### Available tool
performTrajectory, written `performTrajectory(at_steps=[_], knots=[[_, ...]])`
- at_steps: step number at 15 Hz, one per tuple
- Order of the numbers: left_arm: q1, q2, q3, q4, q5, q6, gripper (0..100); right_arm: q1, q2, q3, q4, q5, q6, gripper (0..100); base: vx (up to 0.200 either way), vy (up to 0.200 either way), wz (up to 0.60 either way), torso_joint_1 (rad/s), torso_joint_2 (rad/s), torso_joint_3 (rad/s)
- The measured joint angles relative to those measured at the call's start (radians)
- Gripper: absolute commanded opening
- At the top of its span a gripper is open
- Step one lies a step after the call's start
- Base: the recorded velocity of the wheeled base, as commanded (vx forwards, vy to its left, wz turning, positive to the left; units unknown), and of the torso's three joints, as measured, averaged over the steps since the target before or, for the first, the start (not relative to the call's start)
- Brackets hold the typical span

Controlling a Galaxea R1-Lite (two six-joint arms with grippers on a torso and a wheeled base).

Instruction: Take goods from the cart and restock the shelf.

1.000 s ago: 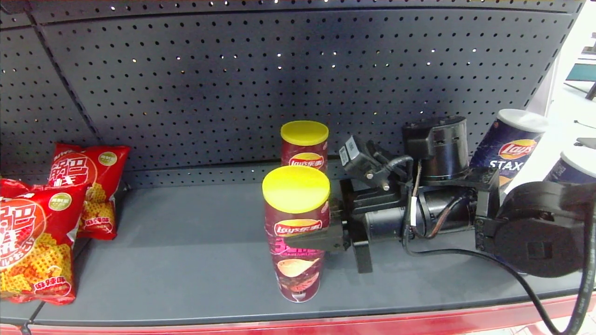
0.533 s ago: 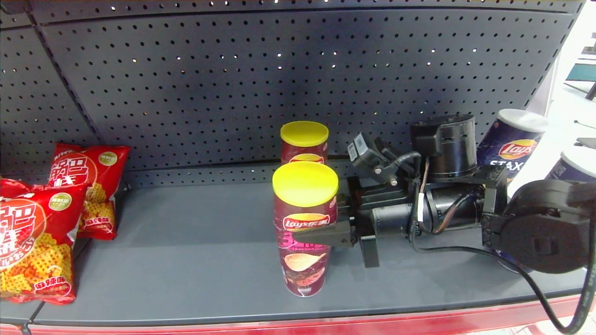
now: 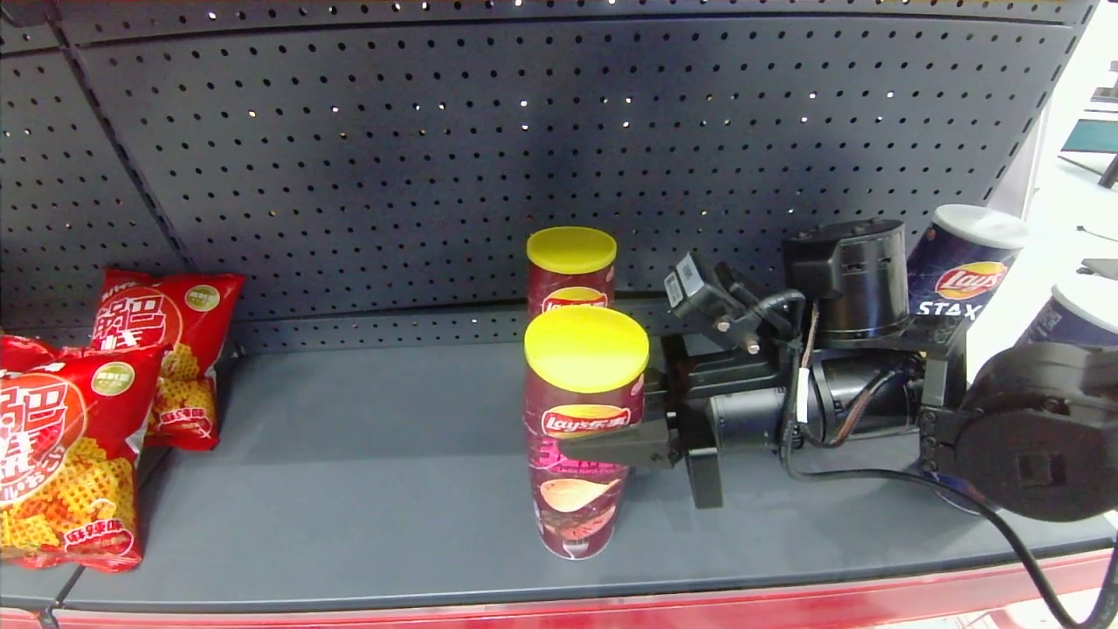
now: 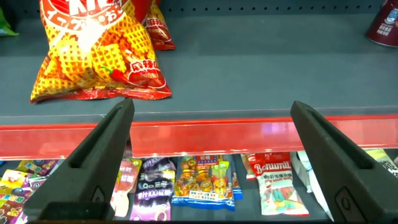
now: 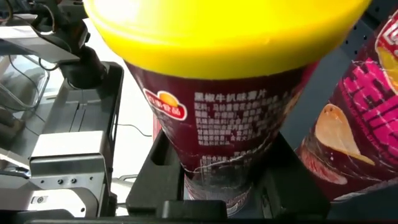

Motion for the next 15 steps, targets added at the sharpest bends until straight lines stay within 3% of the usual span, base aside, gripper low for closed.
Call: performTrajectory(at_steps=[1,2,10,15], knots=[[0.0,0.0,0.0,0.0,0.0,0.0,100,0.0,-0.001,0.001,0.0,-0.001,0.0,0,0.0,0.0,0.0,0.0,0.0,0.0],[0.0,0.0,0.0,0.0,0.0,0.0,100,0.001,-0.001,0.004,0.0,-0.003,0.001,100,0.0,0.0,0.0,0.0,0.0,0.0],[0.0,0.0,0.0,0.0,0.0,0.0,100,0.001,-0.027,0.045,0.002,-0.006,0.001,100,0.0,0.0,0.0,0.0,0.0,0.0],[0.0,0.0,0.0,0.0,0.0,0.0,100,-0.058,-0.099,0.12,0.001,-0.005,-0.003,100,0.0,0.0,0.0,0.0,0.0,0.0]])
